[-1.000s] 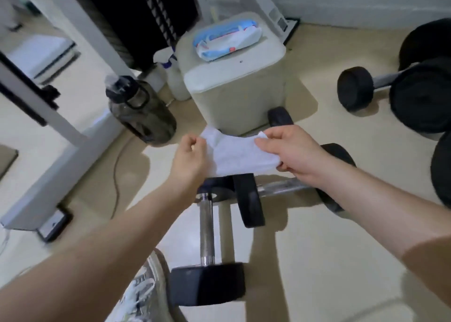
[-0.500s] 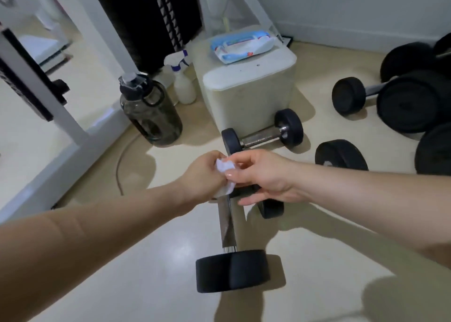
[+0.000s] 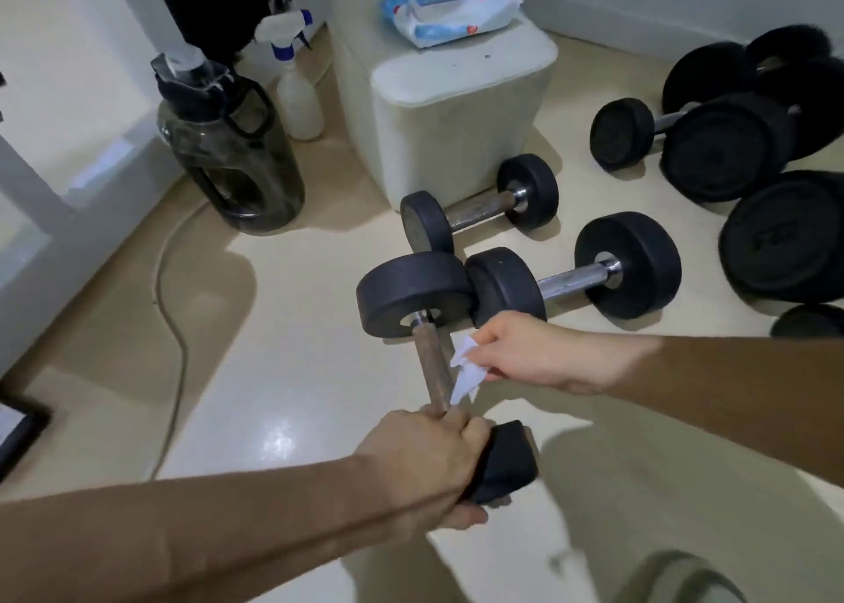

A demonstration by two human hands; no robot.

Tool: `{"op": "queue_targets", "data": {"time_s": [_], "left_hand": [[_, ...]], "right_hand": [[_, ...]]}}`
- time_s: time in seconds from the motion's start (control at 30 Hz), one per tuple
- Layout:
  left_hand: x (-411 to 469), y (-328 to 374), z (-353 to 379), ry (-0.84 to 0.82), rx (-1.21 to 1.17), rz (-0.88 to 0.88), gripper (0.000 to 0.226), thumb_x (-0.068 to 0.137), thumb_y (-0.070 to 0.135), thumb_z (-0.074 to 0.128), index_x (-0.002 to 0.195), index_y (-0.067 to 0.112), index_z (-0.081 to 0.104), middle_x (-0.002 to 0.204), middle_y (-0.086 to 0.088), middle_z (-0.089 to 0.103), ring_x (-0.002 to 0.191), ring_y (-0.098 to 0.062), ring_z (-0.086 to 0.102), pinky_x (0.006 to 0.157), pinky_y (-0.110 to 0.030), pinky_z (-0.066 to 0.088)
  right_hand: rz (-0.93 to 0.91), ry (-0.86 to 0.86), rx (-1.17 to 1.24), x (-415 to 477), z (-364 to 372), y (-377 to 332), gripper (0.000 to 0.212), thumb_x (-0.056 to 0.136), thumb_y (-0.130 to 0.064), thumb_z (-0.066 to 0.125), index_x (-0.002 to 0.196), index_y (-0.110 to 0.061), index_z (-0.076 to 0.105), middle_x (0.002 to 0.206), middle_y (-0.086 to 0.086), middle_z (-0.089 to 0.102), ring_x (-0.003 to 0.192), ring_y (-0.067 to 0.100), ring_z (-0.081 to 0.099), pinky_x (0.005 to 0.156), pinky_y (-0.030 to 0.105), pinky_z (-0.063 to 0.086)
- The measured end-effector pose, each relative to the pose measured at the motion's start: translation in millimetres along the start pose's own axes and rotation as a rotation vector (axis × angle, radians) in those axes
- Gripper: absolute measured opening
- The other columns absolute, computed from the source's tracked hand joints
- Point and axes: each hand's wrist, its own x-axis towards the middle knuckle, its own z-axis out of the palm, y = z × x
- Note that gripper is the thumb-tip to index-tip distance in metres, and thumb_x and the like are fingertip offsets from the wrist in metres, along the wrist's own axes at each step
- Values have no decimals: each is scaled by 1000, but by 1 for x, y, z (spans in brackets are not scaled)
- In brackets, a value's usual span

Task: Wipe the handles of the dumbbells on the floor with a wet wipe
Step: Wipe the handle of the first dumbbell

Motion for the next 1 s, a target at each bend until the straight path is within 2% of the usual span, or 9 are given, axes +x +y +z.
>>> {"op": "queue_targets", "data": {"time_s": [0.07,0.17,0.23,0.33,0.43,0.6,0.77,0.9,1.0], "left_hand": [[-3,1,3,38,32,46,52,78,60,42,94,12,44,83,-3,58,56,-23,46,41,-24,13],[-9,-1,11,72,50,60,48,61,57,47,81,14,53,71,-2,60,44,-18,41,42,-21,0],[-16,4,11,60,12,32,54,64,52,39,91,10,59,83,-7,65,49,-20,50,40,-20,11],[-26,-4,24,134,-28,-112,53,86,48,45,120,7,43,109,-11,54,82,-31,55,55,-34,37],[-46,-11,30,184,-51,-144,54,80,51,60,115,14,41,100,-4,54,82,-27,54,59,-35,48],[-63,-16,39,171,-59,-141,45,53,47,74,82,24,49,72,9,53,59,-13,50,42,-21,37],[-74,-20,45,112,-133,-221,45,55,47,74,83,24,48,74,9,51,50,-10,50,39,-20,37],[-74,-14,53,147,-209,-337,40,55,37,69,88,24,50,80,7,51,53,-13,50,41,-24,40],[-75,-7,57,176,-267,-414,37,62,30,65,93,26,47,87,8,49,62,-15,51,48,-31,46]], "right_hand": [[-20,-10,-39,-12,-8,-5,40,86,-6,46,54,-20,64,55,-6,56,50,9,47,53,24,38],[-42,61,21,-20,-1,-12,34,87,2,46,93,-20,72,95,-1,67,73,9,64,64,20,53],[-94,179,105,-10,17,-11,33,84,5,49,88,-20,69,102,1,65,78,11,64,63,16,54],[-187,313,61,31,40,0,23,87,-3,57,91,-19,73,103,1,64,91,16,62,74,15,49],[-297,373,23,65,57,17,19,87,-15,67,105,-12,73,110,1,56,100,15,56,81,12,37],[-345,464,117,77,78,25,9,82,-18,72,90,-16,76,94,-3,61,84,14,58,73,24,45],[-407,51,-11,49,90,37,4,75,-24,78,77,-26,75,73,-12,60,70,9,59,64,27,50],[-453,329,100,86,80,8,8,79,-20,74,84,-14,77,83,-2,65,76,16,62,70,27,53],[-335,283,226,82,81,15,10,78,-29,76,83,-21,76,81,-5,68,62,8,65,62,31,57]]}}
